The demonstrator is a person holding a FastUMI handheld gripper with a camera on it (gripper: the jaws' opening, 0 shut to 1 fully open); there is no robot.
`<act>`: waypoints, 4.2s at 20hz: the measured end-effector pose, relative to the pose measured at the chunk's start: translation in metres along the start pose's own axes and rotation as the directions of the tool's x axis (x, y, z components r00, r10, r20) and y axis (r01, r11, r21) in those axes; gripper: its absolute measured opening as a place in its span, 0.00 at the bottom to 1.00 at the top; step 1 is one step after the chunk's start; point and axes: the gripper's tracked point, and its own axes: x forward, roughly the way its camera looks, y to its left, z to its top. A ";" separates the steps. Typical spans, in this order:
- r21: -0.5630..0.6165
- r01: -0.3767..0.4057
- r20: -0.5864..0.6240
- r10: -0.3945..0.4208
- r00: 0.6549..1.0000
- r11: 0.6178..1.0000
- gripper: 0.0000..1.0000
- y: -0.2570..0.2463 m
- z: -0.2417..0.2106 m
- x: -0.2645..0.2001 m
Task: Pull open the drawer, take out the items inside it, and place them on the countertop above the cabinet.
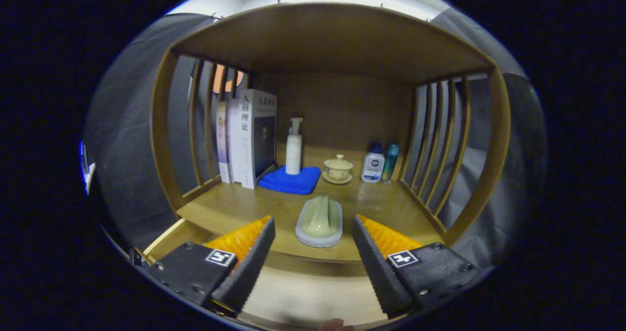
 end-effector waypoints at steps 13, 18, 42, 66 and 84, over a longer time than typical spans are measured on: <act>0.079 0.044 0.127 -0.053 0.990 0.996 1.00 0.010 -0.075 -0.105; 0.106 0.071 0.134 -0.085 0.987 0.992 1.00 0.022 -0.123 -0.130; 0.135 0.117 0.096 -0.131 0.987 0.984 1.00 0.019 -0.186 -0.100; 0.179 0.099 0.076 -0.114 0.991 0.979 1.00 0.004 -0.144 0.025; 0.202 0.095 0.102 -0.117 0.988 0.975 1.00 0.000 -0.134 0.061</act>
